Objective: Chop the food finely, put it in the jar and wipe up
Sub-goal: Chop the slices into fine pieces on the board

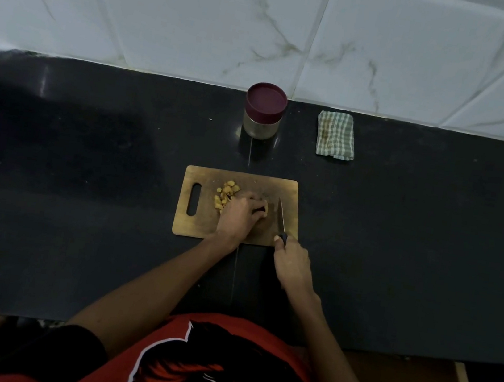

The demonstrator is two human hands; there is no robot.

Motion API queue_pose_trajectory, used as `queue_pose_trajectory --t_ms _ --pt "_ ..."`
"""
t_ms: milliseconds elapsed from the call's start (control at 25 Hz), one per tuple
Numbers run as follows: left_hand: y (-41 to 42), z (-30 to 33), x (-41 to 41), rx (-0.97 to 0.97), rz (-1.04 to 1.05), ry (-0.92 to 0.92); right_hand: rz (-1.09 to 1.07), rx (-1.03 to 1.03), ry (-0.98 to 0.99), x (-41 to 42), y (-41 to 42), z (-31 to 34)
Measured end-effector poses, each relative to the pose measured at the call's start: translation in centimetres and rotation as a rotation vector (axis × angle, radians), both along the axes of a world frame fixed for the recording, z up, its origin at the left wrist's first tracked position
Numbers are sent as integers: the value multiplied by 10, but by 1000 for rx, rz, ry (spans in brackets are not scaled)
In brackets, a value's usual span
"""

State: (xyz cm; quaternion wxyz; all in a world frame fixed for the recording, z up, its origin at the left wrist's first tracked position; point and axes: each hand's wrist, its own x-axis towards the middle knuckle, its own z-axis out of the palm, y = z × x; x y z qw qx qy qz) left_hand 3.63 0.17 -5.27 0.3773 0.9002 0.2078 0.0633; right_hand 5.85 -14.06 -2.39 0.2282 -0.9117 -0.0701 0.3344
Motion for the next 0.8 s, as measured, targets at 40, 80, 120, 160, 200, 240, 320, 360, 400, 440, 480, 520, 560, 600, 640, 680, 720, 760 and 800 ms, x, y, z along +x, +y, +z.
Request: queue_pose_trajectory --t_ms 40,80,120,160,200,240,320,360,400,440,480,520,560,600,640,680,720,760,800 --pt "0 -2 0 -2 -5 -5 1 14 1 -1 1 0" --pt "0 -3 0 1 -5 -10 2 27 8 -2 3 1" --pt "0 -3 0 6 -1 -15 5 40 13 -3 4 1" --pt "-1 -4 0 11 6 -21 10 53 13 -5 6 1" --pt "-1 -4 0 15 14 -27 17 65 7 -6 8 1" --pt "-1 -4 1 19 20 -30 22 71 3 -8 10 1" --pt "-2 -3 1 20 29 -33 30 76 -2 -8 12 1" --pt "-1 -3 2 17 32 -30 34 78 -5 -8 12 1" --pt "-1 -3 2 16 33 -22 35 81 -4 -8 12 1" --pt "-1 -3 2 18 32 -13 33 86 -3 -8 12 1" --pt "-1 -3 2 22 31 -10 30 89 -1 -8 12 1" --pt "-1 -3 2 25 30 -12 29 91 -1 -9 12 0" --pt "-1 -3 2 29 29 -17 30 89 0 -9 13 0" --pt "-1 -3 2 31 29 -23 32 85 -1 -9 14 0" --pt "-1 -3 2 31 30 -26 34 80 -3 -9 15 0" --pt "-1 -3 2 30 28 -26 36 78 -8 -9 16 -1" --pt "-1 -3 3 28 26 -24 35 74 -9 -10 16 -1" --pt "0 -3 3 27 26 -24 36 67 -11 -9 17 -1" --pt "-1 -4 3 25 30 -25 38 54 -12 -9 18 -1"
